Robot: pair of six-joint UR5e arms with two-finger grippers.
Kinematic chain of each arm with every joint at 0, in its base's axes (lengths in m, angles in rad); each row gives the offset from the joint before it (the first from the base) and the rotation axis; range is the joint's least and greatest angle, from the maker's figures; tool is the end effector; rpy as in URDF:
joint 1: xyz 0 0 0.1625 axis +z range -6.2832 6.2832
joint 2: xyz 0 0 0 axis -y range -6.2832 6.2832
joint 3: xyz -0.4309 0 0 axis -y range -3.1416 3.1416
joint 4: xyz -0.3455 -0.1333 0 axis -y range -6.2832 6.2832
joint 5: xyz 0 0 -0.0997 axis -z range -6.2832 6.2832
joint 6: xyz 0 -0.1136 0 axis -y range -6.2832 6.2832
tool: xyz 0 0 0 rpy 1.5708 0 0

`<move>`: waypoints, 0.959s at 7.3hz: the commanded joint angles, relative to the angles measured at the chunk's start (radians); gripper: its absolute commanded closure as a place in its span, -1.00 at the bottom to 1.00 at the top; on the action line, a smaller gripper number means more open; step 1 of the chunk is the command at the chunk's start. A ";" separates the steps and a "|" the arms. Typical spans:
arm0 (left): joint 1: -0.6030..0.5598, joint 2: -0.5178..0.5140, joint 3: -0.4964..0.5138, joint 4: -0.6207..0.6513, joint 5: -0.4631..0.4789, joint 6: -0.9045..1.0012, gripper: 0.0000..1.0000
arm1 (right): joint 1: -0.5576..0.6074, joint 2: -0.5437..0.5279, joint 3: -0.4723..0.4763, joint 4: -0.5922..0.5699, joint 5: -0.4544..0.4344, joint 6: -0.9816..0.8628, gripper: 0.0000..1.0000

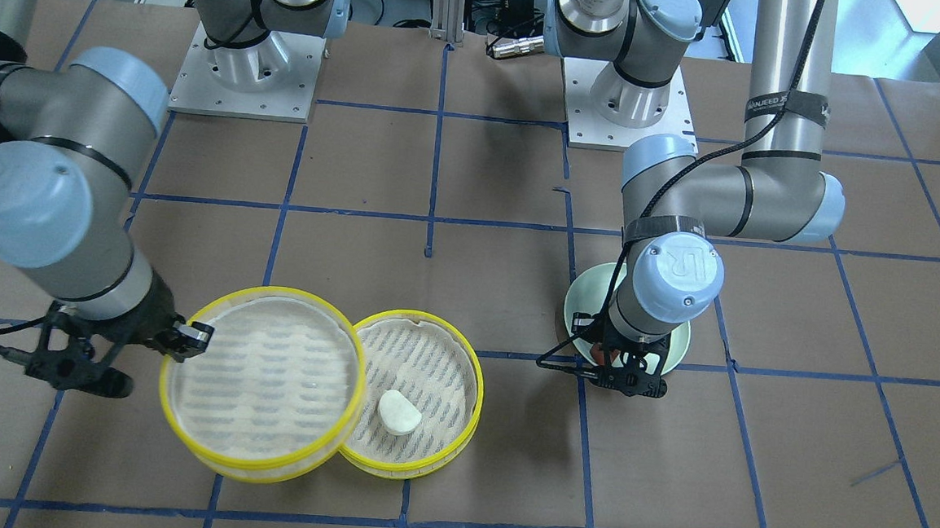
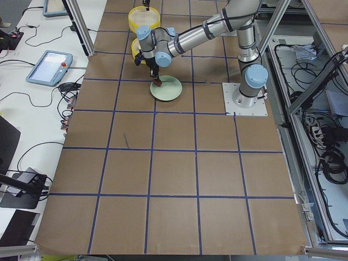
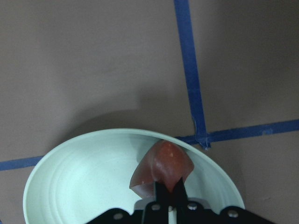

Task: Stack buns with steamer

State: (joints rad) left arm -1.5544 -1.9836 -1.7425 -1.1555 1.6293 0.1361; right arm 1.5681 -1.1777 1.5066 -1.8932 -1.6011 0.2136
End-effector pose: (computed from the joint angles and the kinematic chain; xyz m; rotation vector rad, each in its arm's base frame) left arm -0.1178 -0.5422 0.2380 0.1922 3.0788 0.2677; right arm 0.1283 -0.5913 0.3347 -0.3356 -3.0926 -0.0051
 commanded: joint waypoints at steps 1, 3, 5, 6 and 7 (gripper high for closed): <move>0.126 0.020 0.024 -0.073 -0.226 -0.033 1.00 | 0.149 0.009 0.000 0.002 0.007 0.241 0.83; 0.155 0.026 0.127 -0.235 -0.324 -0.169 1.00 | 0.191 0.035 0.004 0.000 0.019 0.291 0.82; 0.155 0.019 0.170 -0.337 -0.576 -0.359 0.99 | 0.191 0.053 0.000 -0.014 0.044 0.306 0.83; 0.154 0.011 0.175 -0.334 -0.708 -0.486 0.99 | 0.191 0.058 0.004 -0.012 0.044 0.305 0.82; 0.146 0.006 0.199 -0.325 -0.794 -0.633 0.98 | 0.190 0.066 0.001 -0.009 0.032 0.293 0.82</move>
State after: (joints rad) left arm -1.4021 -1.9707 -1.5666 -1.4820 0.9627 -0.3291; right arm 1.7587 -1.1207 1.5090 -1.9039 -1.5610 0.5145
